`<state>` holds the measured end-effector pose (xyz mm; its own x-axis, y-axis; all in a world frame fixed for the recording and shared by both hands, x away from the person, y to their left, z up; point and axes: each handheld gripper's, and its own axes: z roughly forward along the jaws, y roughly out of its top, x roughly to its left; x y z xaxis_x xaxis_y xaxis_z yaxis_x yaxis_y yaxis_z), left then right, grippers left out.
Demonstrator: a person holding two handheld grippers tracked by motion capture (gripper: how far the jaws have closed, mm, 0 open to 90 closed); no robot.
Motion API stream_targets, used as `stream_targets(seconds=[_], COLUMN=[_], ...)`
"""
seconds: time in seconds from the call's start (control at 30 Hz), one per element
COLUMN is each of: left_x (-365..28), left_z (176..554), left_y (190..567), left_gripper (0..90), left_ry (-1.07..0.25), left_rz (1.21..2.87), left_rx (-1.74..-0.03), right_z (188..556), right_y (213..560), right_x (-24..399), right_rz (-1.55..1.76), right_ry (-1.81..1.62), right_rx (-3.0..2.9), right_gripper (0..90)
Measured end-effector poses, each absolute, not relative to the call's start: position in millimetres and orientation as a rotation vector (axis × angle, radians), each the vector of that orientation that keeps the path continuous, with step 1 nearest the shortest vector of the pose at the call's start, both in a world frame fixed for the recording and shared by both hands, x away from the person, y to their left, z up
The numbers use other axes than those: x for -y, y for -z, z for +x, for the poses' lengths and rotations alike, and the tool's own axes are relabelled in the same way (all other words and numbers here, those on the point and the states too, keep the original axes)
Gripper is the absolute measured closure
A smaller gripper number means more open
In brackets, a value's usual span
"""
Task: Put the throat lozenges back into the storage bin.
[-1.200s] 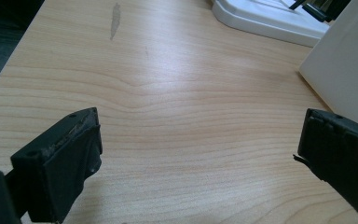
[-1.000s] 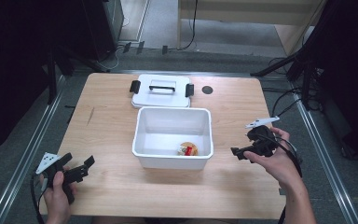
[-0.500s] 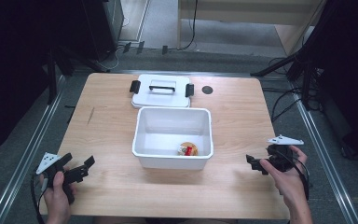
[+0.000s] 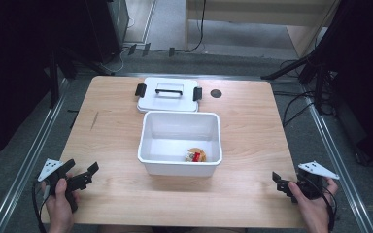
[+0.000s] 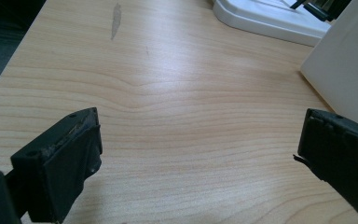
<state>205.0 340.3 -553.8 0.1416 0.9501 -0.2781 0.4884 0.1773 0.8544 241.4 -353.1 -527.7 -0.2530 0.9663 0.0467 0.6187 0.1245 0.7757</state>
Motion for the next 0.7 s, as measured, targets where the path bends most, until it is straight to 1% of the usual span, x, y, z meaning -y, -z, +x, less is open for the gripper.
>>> stream_targets(seconds=[0.33,0.5,0.7], left_x=[-341.0,-341.4,-341.3], left_z=[205.9,206.0,206.1], left_y=[554.0,554.0,554.0], left_gripper=[0.3,0.3,0.3], left_ry=[-0.595,-0.593,-0.594], left_rz=[1.452,1.448,1.447], left_rx=[-1.49,-1.491,-1.491], right_z=[216.5,214.1,214.8], right_y=[545.0,546.9,547.3], right_x=[362.8,367.8,368.3], right_rz=[1.551,1.576,1.585], right_ry=[-1.084,-1.151,-1.154], right_rx=[-1.815,-1.747,-1.75], right_gripper=[0.0,0.0,0.0])
